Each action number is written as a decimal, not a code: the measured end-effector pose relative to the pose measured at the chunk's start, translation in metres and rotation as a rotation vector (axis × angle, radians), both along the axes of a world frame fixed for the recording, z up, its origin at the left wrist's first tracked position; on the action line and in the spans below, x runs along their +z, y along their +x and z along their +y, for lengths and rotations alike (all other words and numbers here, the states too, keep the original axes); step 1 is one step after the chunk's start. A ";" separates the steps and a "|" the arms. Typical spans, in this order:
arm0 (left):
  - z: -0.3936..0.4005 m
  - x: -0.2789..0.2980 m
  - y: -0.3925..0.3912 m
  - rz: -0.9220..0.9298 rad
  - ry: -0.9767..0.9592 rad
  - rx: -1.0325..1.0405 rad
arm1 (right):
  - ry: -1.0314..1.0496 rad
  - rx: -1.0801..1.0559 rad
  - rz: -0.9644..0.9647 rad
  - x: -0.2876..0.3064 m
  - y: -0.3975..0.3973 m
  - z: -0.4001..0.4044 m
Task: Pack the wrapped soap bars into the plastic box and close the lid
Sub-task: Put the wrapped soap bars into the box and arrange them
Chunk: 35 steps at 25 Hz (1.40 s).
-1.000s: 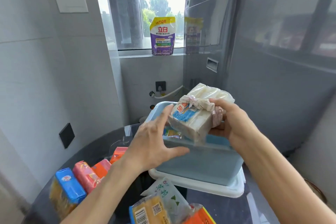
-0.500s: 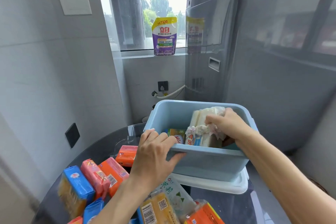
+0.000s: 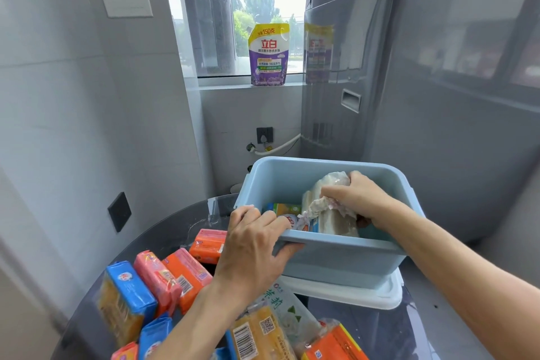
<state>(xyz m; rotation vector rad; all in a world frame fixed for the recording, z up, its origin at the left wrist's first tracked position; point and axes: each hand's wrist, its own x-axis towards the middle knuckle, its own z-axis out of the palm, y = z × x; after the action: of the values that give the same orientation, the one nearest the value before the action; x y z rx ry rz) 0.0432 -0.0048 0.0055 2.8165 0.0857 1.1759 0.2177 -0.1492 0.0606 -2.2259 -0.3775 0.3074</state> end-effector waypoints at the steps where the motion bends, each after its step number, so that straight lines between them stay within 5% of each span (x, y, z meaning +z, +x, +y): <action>1: 0.001 0.000 0.000 -0.005 -0.001 0.000 | 0.008 -0.010 0.004 -0.001 0.002 0.000; 5: 0.000 -0.001 0.002 -0.011 0.003 0.005 | -0.044 0.103 0.277 -0.001 0.006 -0.002; 9: -0.001 0.002 0.002 -0.005 -0.014 0.011 | -0.609 0.274 0.020 -0.003 0.007 -0.001; 14: -0.001 0.000 0.001 -0.011 -0.012 0.003 | -0.516 0.379 0.176 0.000 0.006 -0.012; 22: -0.002 -0.002 -0.006 0.022 -0.004 0.006 | -0.762 0.525 -0.048 -0.014 0.004 -0.002; 27: -0.001 0.012 -0.001 0.103 -0.036 -0.019 | -0.498 0.227 -0.374 0.013 -0.003 0.002; 30: 0.005 0.013 -0.006 0.153 -0.039 -0.071 | -0.243 0.287 -0.449 0.019 -0.047 0.013; 35: 0.031 0.023 -0.026 0.137 -0.181 -0.115 | 0.069 0.332 -0.939 -0.010 -0.140 0.001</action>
<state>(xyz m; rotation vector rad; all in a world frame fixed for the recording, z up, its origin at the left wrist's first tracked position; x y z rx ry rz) 0.0171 0.0263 0.0280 2.6989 0.0370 0.9030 0.0774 -0.1484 0.0510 -2.1044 -1.2306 -0.6088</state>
